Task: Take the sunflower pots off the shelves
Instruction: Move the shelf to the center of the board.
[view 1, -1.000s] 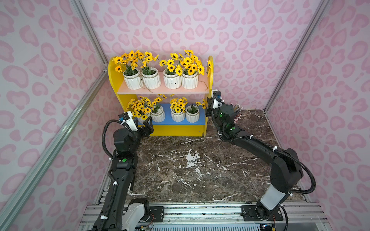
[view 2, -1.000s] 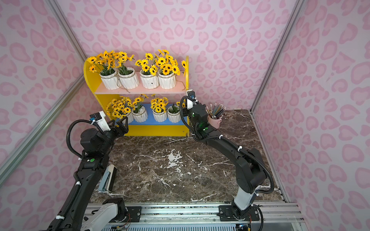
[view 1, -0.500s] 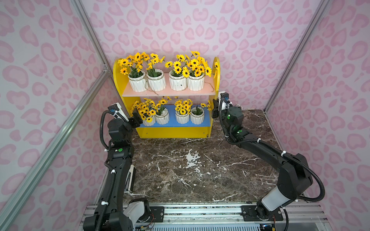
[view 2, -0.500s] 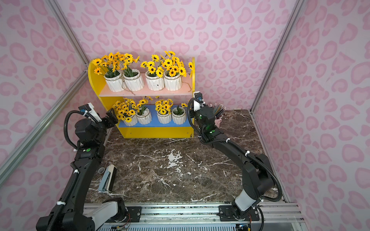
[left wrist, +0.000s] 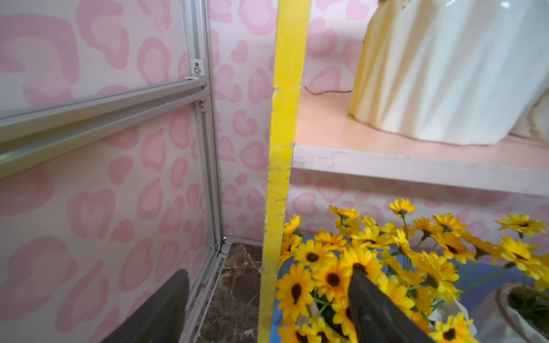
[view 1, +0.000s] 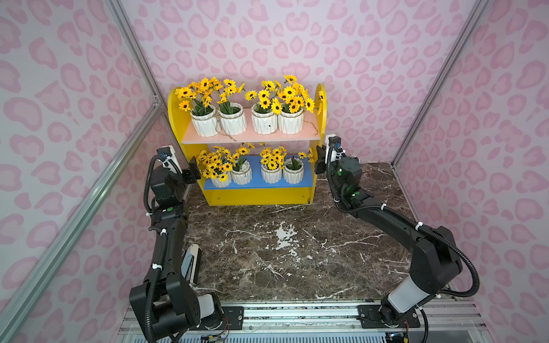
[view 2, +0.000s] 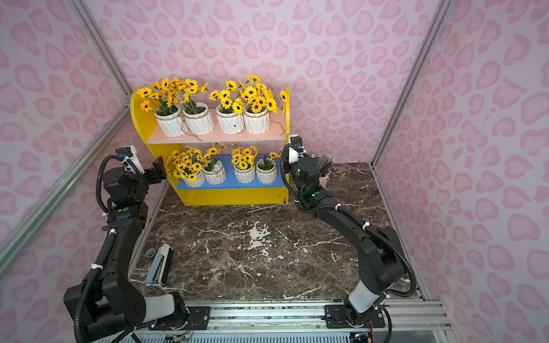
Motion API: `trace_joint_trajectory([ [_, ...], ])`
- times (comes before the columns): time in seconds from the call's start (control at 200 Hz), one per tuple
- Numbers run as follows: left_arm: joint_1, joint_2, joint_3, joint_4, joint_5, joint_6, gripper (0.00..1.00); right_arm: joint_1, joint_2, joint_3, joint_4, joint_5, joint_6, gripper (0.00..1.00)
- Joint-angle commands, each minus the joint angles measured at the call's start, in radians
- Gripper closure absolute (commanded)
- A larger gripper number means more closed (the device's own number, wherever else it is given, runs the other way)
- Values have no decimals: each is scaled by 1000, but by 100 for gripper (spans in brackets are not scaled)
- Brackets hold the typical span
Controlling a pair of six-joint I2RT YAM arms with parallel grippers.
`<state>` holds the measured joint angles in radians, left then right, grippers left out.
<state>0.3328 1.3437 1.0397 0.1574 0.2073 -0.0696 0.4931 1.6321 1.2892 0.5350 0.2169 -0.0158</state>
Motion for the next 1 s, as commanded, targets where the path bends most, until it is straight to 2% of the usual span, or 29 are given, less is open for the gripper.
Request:
trace_joint_trajectory([
  [0.0,3,46,55,71,88,44,15,-8,9,13,65,-23,63,100],
  [0.215,3,122,101,115,78,29,23,-19,8,-4,70,-37,78,100],
  [0.31,3,145,120,120,96,24,30,-24,8,-4,66,-37,73,100],
  [0.48,3,153,122,134,107,20,58,-30,7,-8,65,-35,77,100],
  [0.555,3,149,114,146,114,19,63,-30,9,-10,64,-31,80,100],
  [0.575,3,149,114,147,118,19,69,-31,8,-10,63,-31,80,100],
  [0.74,2,156,124,141,140,15,84,-34,13,-5,59,-30,81,100],
  [0.83,-1,158,131,131,147,27,96,-37,14,-3,59,-28,82,100],
  [0.995,-8,144,116,127,179,22,96,-41,7,-10,63,-24,77,100],
])
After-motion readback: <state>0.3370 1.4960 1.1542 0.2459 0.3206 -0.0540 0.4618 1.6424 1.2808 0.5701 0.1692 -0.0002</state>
